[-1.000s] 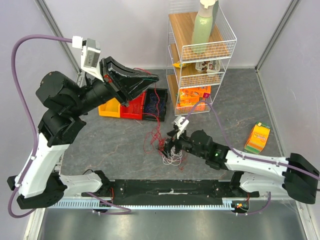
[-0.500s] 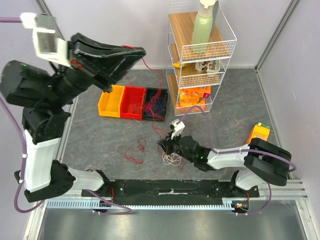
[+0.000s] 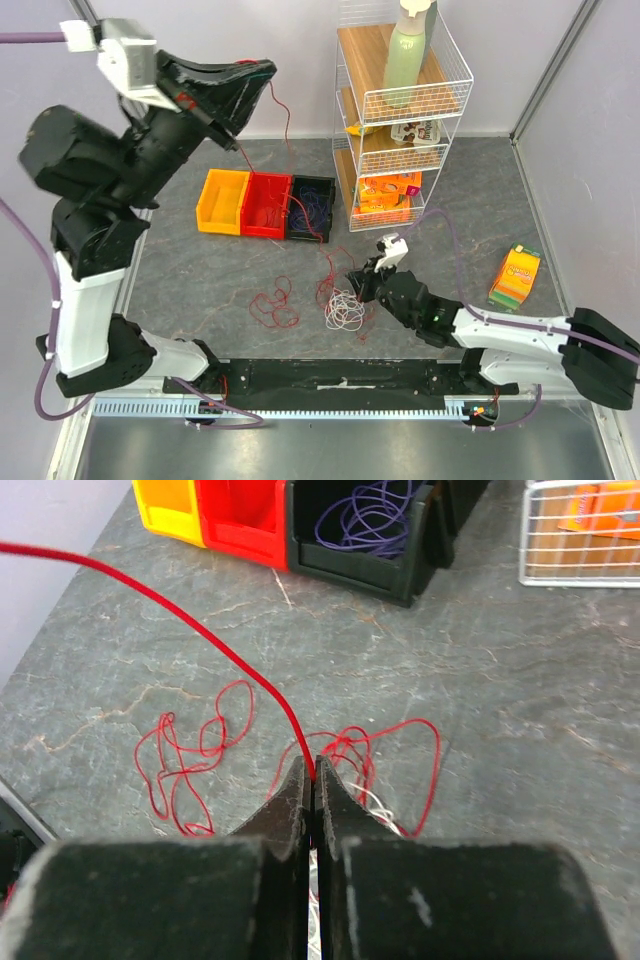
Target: Untangle the cables
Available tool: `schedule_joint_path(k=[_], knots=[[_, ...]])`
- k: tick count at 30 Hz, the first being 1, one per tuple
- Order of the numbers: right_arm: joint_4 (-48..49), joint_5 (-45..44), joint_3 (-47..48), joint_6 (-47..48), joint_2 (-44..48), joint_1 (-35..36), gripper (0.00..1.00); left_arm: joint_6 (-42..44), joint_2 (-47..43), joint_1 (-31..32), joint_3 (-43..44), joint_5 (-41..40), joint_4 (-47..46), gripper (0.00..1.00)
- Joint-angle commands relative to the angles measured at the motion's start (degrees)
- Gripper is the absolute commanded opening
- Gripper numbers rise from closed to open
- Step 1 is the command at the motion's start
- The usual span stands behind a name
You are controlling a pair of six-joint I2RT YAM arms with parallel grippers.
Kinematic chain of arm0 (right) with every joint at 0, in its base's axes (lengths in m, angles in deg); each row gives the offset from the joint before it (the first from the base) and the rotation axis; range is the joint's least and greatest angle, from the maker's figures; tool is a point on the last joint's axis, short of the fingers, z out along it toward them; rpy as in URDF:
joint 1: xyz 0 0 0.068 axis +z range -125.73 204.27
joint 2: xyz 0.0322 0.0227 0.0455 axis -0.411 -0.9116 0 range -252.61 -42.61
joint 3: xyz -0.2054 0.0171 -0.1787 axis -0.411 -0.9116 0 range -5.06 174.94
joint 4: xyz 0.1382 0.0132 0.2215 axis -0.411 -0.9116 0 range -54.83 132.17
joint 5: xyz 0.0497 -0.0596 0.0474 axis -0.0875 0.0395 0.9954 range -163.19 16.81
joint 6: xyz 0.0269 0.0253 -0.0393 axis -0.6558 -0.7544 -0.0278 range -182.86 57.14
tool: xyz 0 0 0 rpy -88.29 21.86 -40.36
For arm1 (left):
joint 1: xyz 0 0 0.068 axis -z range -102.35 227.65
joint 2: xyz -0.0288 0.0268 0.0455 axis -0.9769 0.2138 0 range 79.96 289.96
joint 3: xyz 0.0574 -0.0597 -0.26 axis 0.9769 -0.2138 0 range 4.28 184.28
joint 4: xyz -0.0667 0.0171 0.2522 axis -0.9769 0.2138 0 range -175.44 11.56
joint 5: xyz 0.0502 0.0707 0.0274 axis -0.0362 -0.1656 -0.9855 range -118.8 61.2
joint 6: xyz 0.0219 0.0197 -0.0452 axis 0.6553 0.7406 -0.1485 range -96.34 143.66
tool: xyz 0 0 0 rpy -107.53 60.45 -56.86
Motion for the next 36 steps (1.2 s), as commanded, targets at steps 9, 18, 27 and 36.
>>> schedule_joint_path(k=[9,18,27,36], knots=[[-32.73,-21.08,-2.00,-16.86,16.37,0.02,0.00,20.85,-0.52,-0.05,0.50,-29.21,-2.12,0.02],[-44.66,-30.08,-0.95,-19.21,29.48,-0.85,0.00,31.33,-8.88,-0.05,-10.32,-41.62,-13.65,0.02],[-34.11,-9.99,7.13,6.62,28.00,-0.77,0.00,12.11,-8.88,-0.05,-14.45,-24.88,2.33,0.02],[-31.65,12.52,22.43,10.68,20.88,-0.85,0.00,-0.56,-8.70,-0.75,-29.73,9.05,8.33,0.02]])
